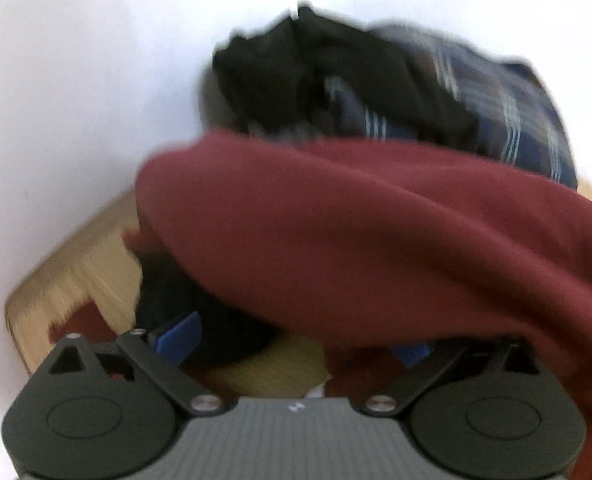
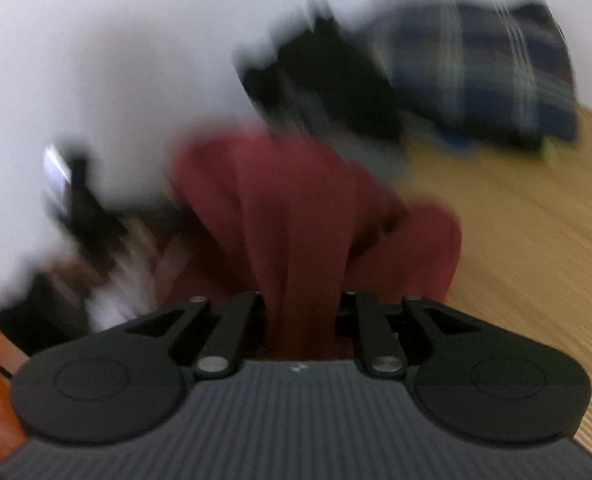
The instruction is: Fold clothes
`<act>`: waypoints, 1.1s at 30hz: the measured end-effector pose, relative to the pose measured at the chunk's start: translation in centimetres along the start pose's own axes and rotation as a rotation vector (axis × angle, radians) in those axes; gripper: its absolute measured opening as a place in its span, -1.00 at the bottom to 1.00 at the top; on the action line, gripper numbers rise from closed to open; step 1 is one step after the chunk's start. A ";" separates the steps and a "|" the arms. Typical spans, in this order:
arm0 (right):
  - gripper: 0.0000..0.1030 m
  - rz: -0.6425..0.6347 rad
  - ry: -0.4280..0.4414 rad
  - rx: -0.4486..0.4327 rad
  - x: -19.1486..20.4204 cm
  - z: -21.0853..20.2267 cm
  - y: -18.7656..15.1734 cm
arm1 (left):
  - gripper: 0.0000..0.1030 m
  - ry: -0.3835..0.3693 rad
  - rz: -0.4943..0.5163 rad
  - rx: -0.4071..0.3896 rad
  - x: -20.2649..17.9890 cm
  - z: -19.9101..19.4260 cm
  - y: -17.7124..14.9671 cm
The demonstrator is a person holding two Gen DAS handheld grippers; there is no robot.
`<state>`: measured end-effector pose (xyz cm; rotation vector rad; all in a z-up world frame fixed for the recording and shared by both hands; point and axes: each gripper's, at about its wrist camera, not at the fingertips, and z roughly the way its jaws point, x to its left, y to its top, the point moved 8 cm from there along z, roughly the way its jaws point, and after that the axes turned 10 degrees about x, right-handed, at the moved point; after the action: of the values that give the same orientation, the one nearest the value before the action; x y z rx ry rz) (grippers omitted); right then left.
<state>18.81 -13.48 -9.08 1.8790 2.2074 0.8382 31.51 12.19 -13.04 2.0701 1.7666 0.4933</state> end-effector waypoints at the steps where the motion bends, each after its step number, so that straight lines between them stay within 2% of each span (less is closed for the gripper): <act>1: -0.54 -0.021 -0.028 -0.003 0.5 -0.1 0.4 | 0.92 -0.006 -0.012 0.015 -0.1 0.2 -0.5; 3: -0.50 -0.066 -0.056 -0.055 1.9 -1.0 2.0 | 0.92 -0.044 -0.044 0.011 0.0 -0.4 -0.9; 7: 0.54 -0.120 -0.043 -0.205 4.2 -2.9 6.9 | 0.93 -0.114 -0.121 -0.031 0.8 -2.7 -0.2; 8: 0.59 -0.135 -0.043 -0.220 4.6 -2.8 8.0 | 0.93 -0.132 -0.141 -0.039 1.4 -3.2 0.0; 11: 0.59 -0.181 -0.061 -0.239 5.8 -2.2 10.6 | 0.93 -0.135 -0.159 -0.064 2.2 -4.2 1.2; 17: 0.59 -0.318 -0.123 -0.137 5.9 0.2 9.0 | 0.92 -0.161 -0.157 -0.063 1.7 -4.8 2.6; 22: 0.59 -0.240 -0.120 -0.057 5.0 5.3 8.7 | 0.97 -0.271 -0.131 -0.114 0.5 -7.2 4.0; 24: 0.59 -0.208 -0.104 -0.033 4.5 6.7 8.5 | 0.99 -0.271 -0.117 -0.112 -0.1 -7.7 4.4; 26: 0.59 -0.177 -0.099 -0.020 4.0 8.0 8.4 | 1.00 -0.169 -0.129 -0.065 -0.2 -5.7 5.1; 28: 0.59 -0.142 -0.088 -0.010 3.5 9.0 8.2 | 1.00 -0.071 -0.179 0.023 0.3 -2.3 5.2; 29: 0.59 -0.125 -0.082 -0.005 3.3 9.5 8.1 | 0.99 -0.056 -0.216 0.072 0.4 -0.5 4.9; 31: 0.59 -0.120 -0.086 0.011 3.3 10.3 7.6 | 0.99 -0.104 -0.292 0.139 0.3 2.5 4.2; 33: 0.60 -0.178 -0.118 0.028 3.8 11.2 7.2 | 1.00 -0.142 -0.354 0.201 0.3 4.9 3.2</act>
<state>29.15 -5.73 -14.08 1.6662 2.2824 0.6529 36.71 11.73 -15.69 1.8014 2.1049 0.0678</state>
